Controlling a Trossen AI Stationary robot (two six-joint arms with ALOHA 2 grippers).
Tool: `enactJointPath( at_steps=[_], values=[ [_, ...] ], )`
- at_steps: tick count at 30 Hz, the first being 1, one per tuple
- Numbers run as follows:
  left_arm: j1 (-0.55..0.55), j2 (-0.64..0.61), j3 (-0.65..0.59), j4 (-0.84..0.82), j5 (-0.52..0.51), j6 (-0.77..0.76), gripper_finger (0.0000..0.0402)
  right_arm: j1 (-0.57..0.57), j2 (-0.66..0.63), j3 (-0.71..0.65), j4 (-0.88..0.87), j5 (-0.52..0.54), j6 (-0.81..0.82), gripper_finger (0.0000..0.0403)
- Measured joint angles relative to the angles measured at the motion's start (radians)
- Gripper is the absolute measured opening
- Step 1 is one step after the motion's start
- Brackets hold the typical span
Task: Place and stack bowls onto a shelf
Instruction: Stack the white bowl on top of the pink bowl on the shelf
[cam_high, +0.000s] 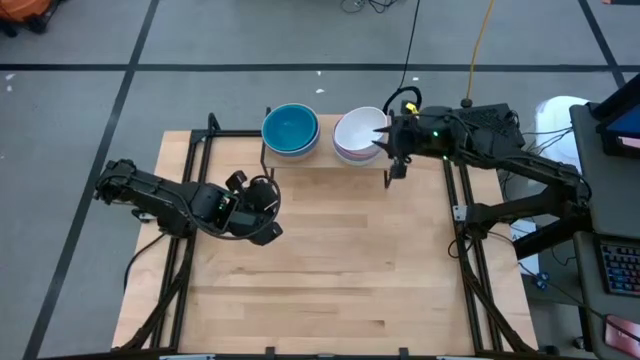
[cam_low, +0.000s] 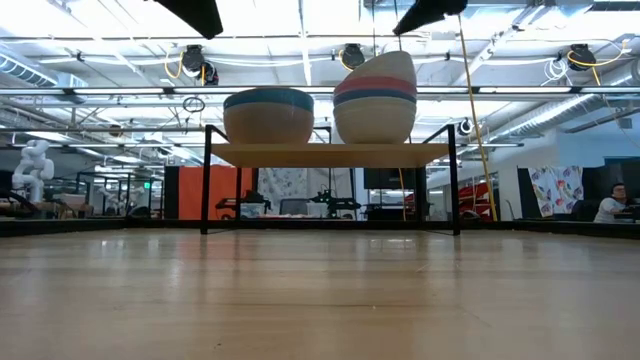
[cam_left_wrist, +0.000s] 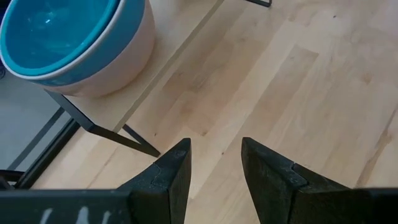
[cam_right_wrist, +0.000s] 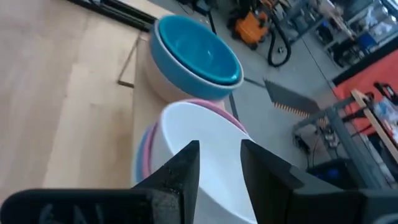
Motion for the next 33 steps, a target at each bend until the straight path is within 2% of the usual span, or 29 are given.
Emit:
enactJointPath(
  at_steps=[7, 15, 23, 33],
  values=[
    [0.002, 0.000, 0.000, 0.000, 0.005, 0.000, 0.0147, -0.065, 0.045, 0.000, -0.007, -0.008, 0.005, 0.0109],
    [0.002, 0.000, 0.000, 0.001, 0.006, 0.000, 0.0147, -0.100, 0.052, -0.021, 0.002, -0.163, 0.079, 0.0109],
    [0.002, 0.000, 0.000, 0.001, 0.007, 0.004, 0.0147, -0.100, 0.053, -0.049, 0.051, -0.160, 0.043, 0.0109],
    [0.002, 0.000, 0.000, 0.001, 0.008, 0.007, 0.0147, -0.099, 0.045, 0.001, 0.077, -0.160, -0.004, 0.0109]
  ],
)
